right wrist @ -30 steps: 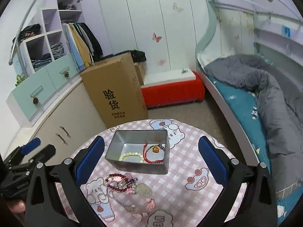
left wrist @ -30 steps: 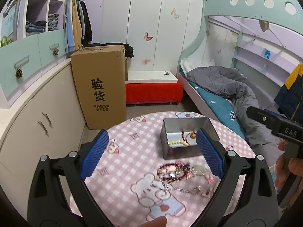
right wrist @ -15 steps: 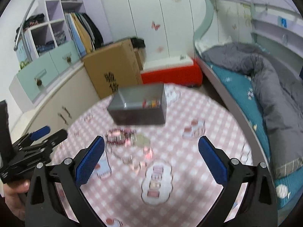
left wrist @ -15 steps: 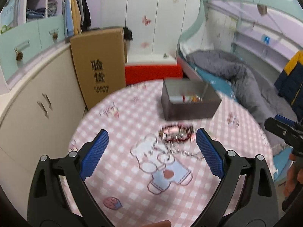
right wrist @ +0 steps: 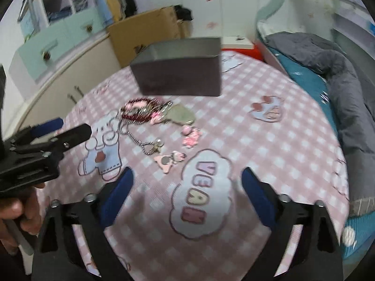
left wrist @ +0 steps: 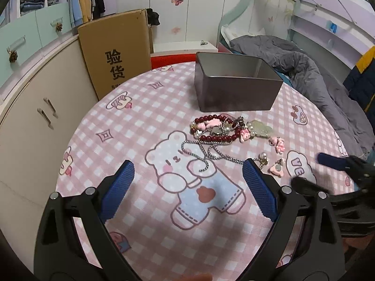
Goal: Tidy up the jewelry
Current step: 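Grasp the pink bear charm with the right gripper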
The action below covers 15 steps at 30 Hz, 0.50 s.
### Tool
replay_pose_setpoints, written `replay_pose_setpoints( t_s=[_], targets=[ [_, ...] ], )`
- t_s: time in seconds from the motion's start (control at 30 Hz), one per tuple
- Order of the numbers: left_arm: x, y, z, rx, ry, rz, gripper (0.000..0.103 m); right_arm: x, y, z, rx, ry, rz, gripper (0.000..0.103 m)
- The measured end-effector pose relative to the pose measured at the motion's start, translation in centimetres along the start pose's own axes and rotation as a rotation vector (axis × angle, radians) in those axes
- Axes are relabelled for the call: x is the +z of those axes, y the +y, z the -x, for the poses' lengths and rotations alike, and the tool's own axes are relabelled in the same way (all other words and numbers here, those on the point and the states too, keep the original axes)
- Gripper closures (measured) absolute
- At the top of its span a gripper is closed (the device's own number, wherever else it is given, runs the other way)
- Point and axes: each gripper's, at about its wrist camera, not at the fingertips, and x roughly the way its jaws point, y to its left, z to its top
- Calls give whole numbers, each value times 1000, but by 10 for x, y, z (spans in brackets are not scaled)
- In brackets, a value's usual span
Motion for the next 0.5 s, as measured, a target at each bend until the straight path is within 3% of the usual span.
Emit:
replay_pose_setpoints(
  t_s=[0.17,0.3,0.5],
  targets=[
    [-2,-1,0,-1,5,-5,11,3,14,-19,-14,-11,73,46],
    [1,-6,-1,-12,-1,-26,11,1,13,-18,-22,-24,98,82],
    [5,-29,-11,-66,0,-86,12,-7,-13,-3,0,-44,11,83]
  ],
)
